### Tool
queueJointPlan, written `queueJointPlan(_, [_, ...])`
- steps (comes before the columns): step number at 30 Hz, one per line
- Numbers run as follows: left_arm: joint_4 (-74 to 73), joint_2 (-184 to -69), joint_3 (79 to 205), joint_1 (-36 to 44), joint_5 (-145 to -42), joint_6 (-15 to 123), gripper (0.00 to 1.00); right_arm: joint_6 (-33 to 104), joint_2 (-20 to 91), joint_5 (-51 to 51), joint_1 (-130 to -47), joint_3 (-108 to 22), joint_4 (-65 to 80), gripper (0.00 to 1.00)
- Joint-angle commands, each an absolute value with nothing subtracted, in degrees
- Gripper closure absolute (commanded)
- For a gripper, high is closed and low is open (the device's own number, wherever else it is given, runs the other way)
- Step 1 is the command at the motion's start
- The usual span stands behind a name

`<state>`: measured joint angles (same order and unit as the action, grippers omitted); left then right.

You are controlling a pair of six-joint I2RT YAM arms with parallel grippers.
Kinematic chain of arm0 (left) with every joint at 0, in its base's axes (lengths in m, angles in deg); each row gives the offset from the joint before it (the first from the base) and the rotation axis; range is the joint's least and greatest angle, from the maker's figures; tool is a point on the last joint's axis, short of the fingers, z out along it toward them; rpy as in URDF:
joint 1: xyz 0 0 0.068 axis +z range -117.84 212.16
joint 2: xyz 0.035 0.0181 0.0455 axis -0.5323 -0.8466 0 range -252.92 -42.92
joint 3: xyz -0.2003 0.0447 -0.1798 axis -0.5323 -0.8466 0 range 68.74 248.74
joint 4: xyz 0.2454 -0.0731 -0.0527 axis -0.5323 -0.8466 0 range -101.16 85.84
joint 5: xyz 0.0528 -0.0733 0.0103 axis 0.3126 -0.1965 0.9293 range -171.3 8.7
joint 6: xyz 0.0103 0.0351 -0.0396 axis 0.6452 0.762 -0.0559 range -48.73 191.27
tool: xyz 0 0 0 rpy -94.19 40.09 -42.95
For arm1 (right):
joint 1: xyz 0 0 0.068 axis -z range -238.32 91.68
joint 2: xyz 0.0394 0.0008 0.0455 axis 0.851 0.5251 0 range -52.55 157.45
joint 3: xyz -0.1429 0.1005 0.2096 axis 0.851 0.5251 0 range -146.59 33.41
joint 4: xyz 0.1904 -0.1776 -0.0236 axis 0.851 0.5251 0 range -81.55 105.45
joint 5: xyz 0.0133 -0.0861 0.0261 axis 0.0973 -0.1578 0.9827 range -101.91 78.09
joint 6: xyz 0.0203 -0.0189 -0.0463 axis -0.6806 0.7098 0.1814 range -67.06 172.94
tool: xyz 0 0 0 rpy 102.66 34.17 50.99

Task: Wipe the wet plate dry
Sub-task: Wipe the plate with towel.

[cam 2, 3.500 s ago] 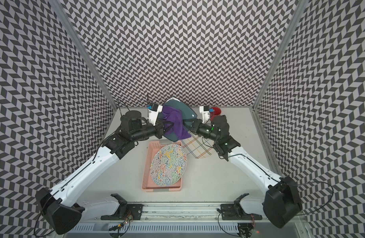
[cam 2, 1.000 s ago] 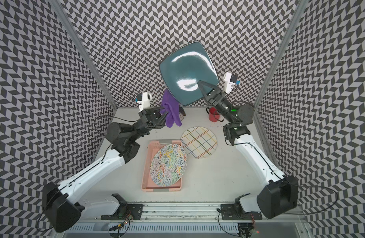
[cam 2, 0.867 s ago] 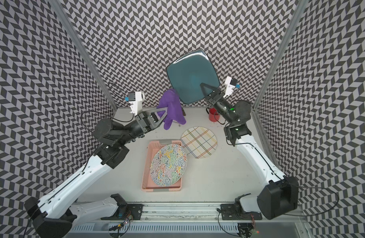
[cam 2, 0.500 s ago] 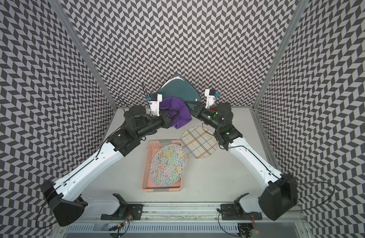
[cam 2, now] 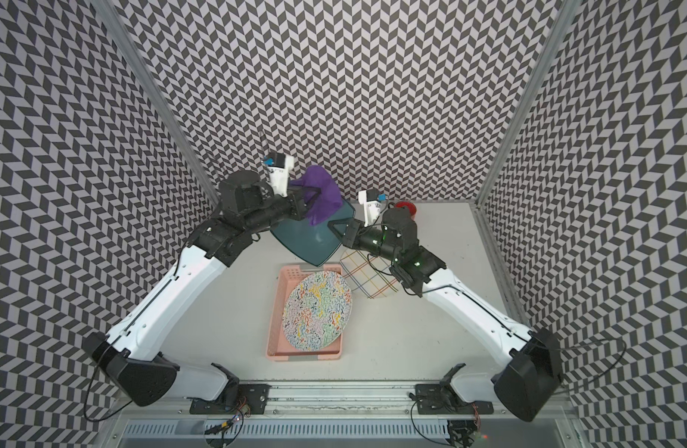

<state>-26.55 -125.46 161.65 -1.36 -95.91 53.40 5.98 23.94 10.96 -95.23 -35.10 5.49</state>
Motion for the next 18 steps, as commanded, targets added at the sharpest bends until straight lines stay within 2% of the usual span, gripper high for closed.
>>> queueJointPlan(1, [-33.4,-127.0,157.4,-4.1,-98.9,57.4,1.0,4.5,19.4,13.9,-93.4,-39.8,-14.3,1.0])
queueJointPlan(4, [-32.7,-123.0,150.2,-3.5,-94.1,55.0,1.0,-2.3,18.6,15.1,-87.4,-38.0,-19.3,1.0])
queueJointPlan(7, [-30.5,-118.2,143.7,-2.1,-96.3,53.6,1.0,-6.6,17.4,17.0,-83.5,-36.2,-22.9,1.0])
queueJointPlan(10, [-29.1,-116.6,140.3,-2.7,-101.0,53.6,1.0,-7.3,18.0,19.4,-83.9,-36.6,-24.2,1.0])
queueJointPlan(13, [-28.6,-116.9,139.6,-1.3,-98.2,51.0,1.0,-7.7,18.8,20.8,-86.6,-36.4,-26.4,1.0])
queueJointPlan(18, [-27.4,-119.0,146.3,10.1,-97.8,46.1,1.0,-3.8,17.5,20.8,-91.2,-33.1,-23.8,1.0])
